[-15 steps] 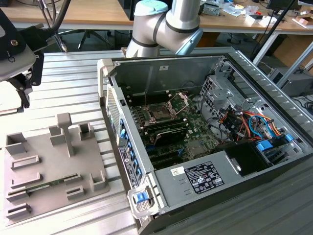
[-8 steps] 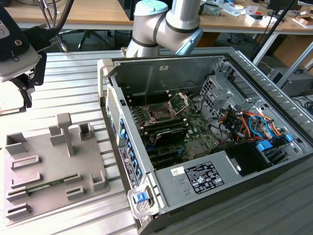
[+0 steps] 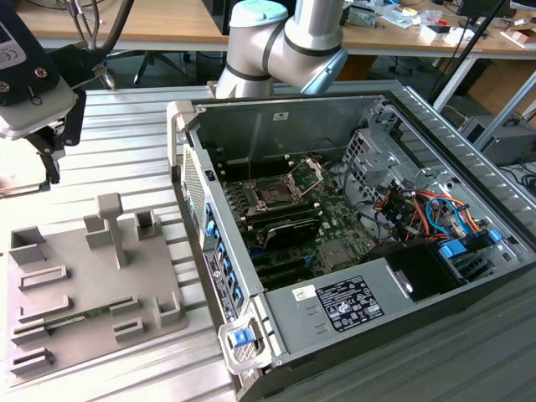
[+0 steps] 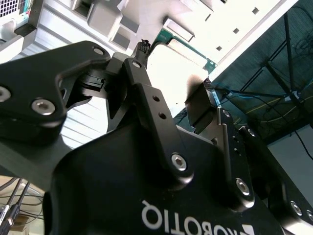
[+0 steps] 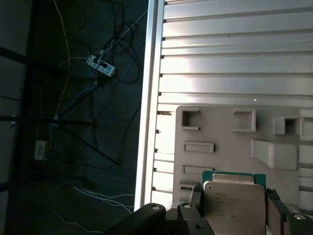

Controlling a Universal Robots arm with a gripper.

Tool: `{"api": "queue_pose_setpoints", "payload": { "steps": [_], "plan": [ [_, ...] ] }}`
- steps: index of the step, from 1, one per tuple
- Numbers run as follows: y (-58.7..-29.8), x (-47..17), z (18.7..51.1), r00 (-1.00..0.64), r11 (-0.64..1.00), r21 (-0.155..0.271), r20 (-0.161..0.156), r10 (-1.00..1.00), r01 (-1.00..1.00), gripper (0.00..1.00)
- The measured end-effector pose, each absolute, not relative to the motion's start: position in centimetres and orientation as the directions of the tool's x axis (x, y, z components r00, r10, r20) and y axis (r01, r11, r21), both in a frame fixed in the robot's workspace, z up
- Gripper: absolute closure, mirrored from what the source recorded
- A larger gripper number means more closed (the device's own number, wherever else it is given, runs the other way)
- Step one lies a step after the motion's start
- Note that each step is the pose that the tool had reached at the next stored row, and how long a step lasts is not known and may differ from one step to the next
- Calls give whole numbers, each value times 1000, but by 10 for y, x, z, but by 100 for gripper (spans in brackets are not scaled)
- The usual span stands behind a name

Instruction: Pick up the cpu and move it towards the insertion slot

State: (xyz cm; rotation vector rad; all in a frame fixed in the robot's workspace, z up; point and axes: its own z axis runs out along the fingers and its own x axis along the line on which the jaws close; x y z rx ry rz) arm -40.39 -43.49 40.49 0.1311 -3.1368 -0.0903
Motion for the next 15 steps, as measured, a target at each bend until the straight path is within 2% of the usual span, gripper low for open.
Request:
{"api": "queue_pose_setpoints", "payload": {
  "steps": [15],
  "plan": [
    [-435,-397,405,-997,995,57,-2,-83,-83,45]
  ]
}}
